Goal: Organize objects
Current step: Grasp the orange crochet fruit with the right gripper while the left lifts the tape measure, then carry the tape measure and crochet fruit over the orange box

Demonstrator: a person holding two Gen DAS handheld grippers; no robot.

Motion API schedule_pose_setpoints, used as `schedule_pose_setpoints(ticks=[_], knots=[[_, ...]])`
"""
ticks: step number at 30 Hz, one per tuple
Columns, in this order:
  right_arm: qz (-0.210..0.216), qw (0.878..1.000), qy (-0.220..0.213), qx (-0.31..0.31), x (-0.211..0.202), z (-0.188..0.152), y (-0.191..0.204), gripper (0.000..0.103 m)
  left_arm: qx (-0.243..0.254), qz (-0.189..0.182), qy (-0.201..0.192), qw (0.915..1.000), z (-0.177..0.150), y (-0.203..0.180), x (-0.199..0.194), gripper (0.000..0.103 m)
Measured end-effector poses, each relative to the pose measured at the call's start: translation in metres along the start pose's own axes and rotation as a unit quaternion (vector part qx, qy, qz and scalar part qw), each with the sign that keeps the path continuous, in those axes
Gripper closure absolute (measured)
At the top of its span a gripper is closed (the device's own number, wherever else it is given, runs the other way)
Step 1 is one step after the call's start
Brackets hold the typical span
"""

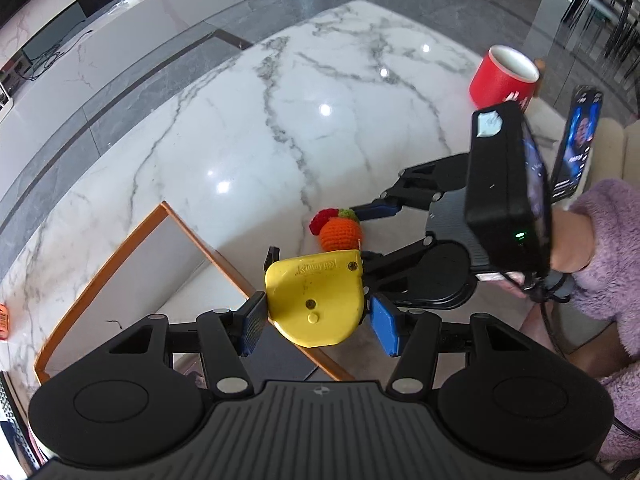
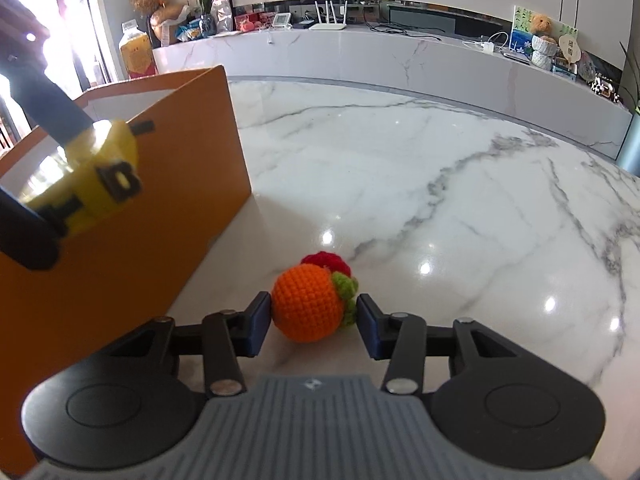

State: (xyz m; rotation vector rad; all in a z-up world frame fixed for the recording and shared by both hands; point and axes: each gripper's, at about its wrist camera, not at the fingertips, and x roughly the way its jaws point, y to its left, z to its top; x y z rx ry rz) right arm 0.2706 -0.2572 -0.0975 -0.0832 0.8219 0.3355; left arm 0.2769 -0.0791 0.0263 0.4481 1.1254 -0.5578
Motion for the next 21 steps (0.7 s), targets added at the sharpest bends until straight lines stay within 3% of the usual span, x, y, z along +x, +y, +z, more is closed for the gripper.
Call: schedule_pose_setpoints(ticks=[4, 9, 21], knots=[[-0.004, 1.000, 0.009, -0.004, -0.006, 0.001, 0.008, 0.056, -0.005, 0.003, -0.020, 0.9998, -0.011, 0.002, -0.019, 0.038], [-0.014, 1.000, -0.010, -0.010, -0.033, 0.002, 0.021, 0.057, -0.013, 0.010, -0.037, 0.9992, -0.031, 0.007, -0.043, 0.038], [-0.036, 0.993, -0.114, -0.015, -0.131, 0.024, 0.071, 0.057, -0.048, 0.049, -0.056, 0.9961, -0.092, 0.030, -0.084, 0.038]])
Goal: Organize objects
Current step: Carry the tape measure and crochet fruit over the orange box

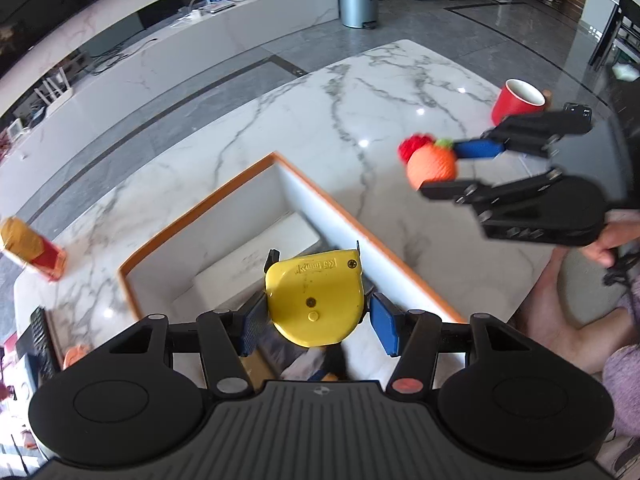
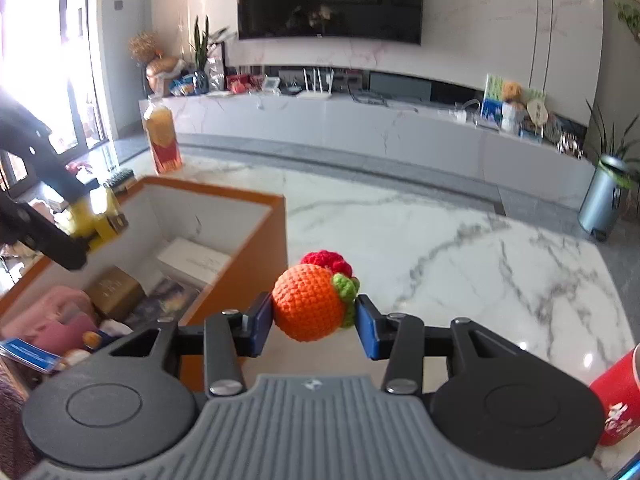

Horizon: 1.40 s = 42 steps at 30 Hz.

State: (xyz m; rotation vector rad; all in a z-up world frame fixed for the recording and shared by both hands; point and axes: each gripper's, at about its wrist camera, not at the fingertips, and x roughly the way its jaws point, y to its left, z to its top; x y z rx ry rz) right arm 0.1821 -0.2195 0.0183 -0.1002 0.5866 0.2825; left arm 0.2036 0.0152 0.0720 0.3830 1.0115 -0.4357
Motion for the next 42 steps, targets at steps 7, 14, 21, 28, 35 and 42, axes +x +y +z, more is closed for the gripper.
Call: schedule_pose_setpoints(ticks=[7, 14, 21, 28, 35, 42], knots=[[0.042, 0.999, -0.016, -0.023, -0.025, 0.025, 0.046, 0.057, 0.022, 0.028, -0.004, 0.9993, -0.033, 0.018, -0.009, 0.038], [0.065, 0.995, 0.001, -0.074, -0.010, 0.037, 0.091, 0.057, 0.099, 0.062, 0.032, 0.9926, -0.052, 0.036, 0.012, 0.038], [0.070, 0.986, 0.046, -0.146, 0.031, 0.038, 0.112, 0.057, 0.201, 0.077, 0.066, 0.9742, -0.043, 0.038, 0.048, 0.038], [0.074, 0.980, 0.068, -0.170, 0.064, 0.046, 0.106, 0.057, 0.256, 0.091, 0.123, 0.9546, -0.026, 0.056, 0.097, 0.038], [0.094, 0.978, 0.078, -0.170, 0.089, 0.045, 0.101, 0.057, 0.307, 0.078, 0.170, 0.9331, -0.021, 0.064, 0.127, 0.038], [0.111, 0.978, 0.083, -0.156, 0.108, 0.042, 0.099, 0.057, 0.335, 0.035, 0.195, 0.9213, -0.022, 0.072, 0.136, 0.037]])
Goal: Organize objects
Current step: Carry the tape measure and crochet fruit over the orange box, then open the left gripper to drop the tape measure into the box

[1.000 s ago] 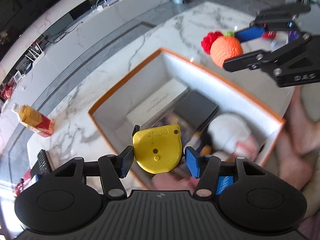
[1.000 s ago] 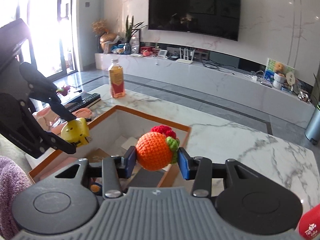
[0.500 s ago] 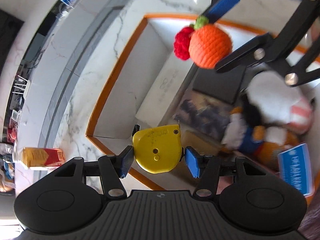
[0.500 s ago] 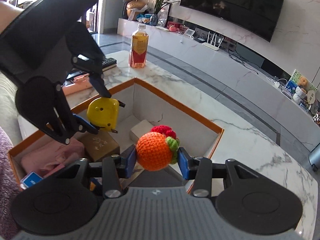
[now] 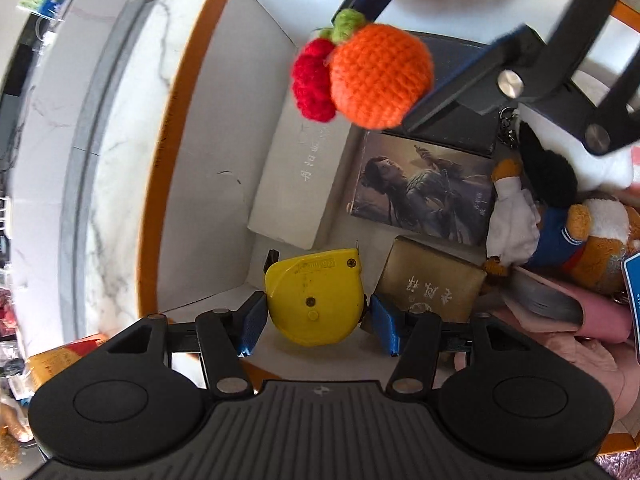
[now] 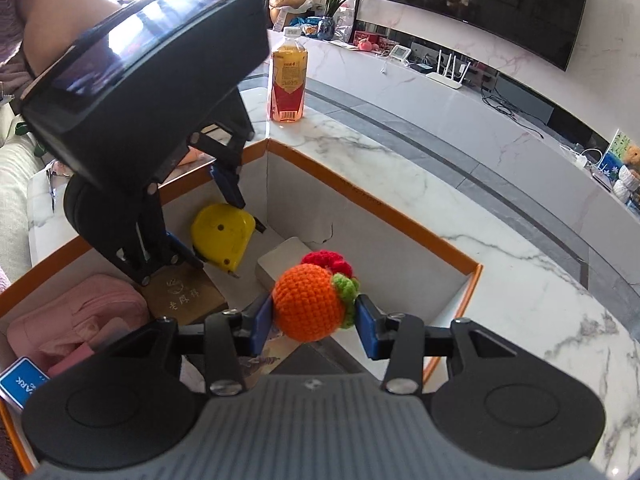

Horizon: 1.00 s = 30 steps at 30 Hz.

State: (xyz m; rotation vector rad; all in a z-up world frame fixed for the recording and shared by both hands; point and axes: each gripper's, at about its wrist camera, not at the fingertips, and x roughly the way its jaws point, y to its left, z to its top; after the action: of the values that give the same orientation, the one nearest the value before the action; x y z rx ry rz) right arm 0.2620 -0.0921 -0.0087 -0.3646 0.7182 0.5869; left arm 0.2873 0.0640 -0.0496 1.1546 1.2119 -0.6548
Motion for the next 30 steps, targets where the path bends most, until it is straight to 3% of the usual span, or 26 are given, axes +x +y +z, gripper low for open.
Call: schedule_pose_setpoints(ticks=[10, 18, 20, 22, 25, 30], knots=[[0.004, 1.000, 0.004, 0.012, 0.000, -0.005, -0.002, 0.056, 0.008, -0.065, 0.022, 0.9976, -0.004, 0.019, 0.007, 0.036], [0.003, 1.000, 0.010, 0.011, 0.003, -0.003, 0.001, 0.056, -0.014, -0.061, 0.012, 0.9980, -0.019, 0.020, 0.005, 0.037], [0.004, 1.000, 0.011, 0.015, 0.003, -0.004, 0.001, 0.056, -0.036, -0.052, 0.001, 0.9980, -0.025, 0.022, 0.002, 0.042], [0.005, 1.000, 0.012, 0.020, 0.003, -0.004, 0.001, 0.056, -0.074, -0.050, -0.007, 0.9959, -0.031, 0.027, 0.001, 0.061], [0.006, 1.000, 0.014, 0.021, 0.003, -0.003, 0.004, 0.056, -0.127, -0.047, -0.012, 0.9908, -0.038, 0.032, 0.001, 0.073], [0.004, 1.000, 0.015, 0.017, 0.003, -0.002, 0.008, 0.056, -0.118, -0.015, -0.009, 0.9929, -0.041, 0.016, 0.005, 0.084]])
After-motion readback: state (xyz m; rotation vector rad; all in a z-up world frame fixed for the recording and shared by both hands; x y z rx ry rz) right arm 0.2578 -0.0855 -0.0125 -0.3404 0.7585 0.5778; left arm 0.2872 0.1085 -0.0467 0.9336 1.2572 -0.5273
